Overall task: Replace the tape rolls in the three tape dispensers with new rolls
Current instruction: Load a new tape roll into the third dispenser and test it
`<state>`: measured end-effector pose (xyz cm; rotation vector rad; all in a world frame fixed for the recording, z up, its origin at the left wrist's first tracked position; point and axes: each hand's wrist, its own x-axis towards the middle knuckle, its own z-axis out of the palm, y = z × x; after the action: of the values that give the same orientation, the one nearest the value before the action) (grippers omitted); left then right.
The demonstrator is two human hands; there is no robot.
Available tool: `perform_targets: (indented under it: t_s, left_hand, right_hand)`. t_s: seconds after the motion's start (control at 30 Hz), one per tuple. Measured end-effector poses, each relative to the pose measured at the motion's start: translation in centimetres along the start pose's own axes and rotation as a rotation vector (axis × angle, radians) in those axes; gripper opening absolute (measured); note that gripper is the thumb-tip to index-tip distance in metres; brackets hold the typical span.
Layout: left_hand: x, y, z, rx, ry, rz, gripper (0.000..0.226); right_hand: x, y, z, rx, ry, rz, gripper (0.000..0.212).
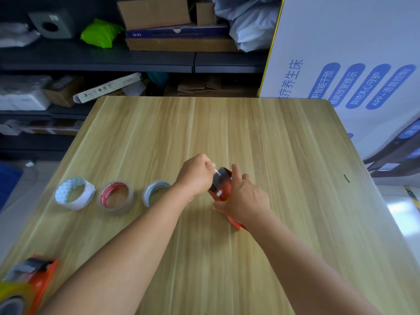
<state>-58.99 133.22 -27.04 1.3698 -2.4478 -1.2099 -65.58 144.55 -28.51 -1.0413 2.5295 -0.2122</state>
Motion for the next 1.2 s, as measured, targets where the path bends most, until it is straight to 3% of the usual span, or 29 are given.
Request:
perform_targets:
  t_s: [0.1,0.23,0.77,1.07,1.2]
  left_hand:
    - [-1.0,1.3,0.0,0.093,0.024,0.070,0.023]
    - [-1.8,1.7,-0.2,0.148,0.047,0.102,0.023]
    - [-3.7,7.5,-4.5,-0.043,0.198,0.264,0.023]
    - [-3.9,12.0,-8.2,-0.163,0.249,0.325,0.027]
    - [-3.0,10.7,-8.4,-0.227,0.278,0.278,0.019]
  right_hand:
    - [-0.1,-0.2,-0.1,0.064,0.043,0.000,0.080]
    - [-0.4,0.3,-0.2,0.111,0.052,-0.017,0.072]
    - [-0.4,3.2,-2.4,0.297,0.197,-0.053,0.081]
    - [-1.4,4.6,-2.5,0.271,0.126,-0.045,0.086]
    - [-2.0,4.8,-2.5,0.328,0.125,-0.089,0.086]
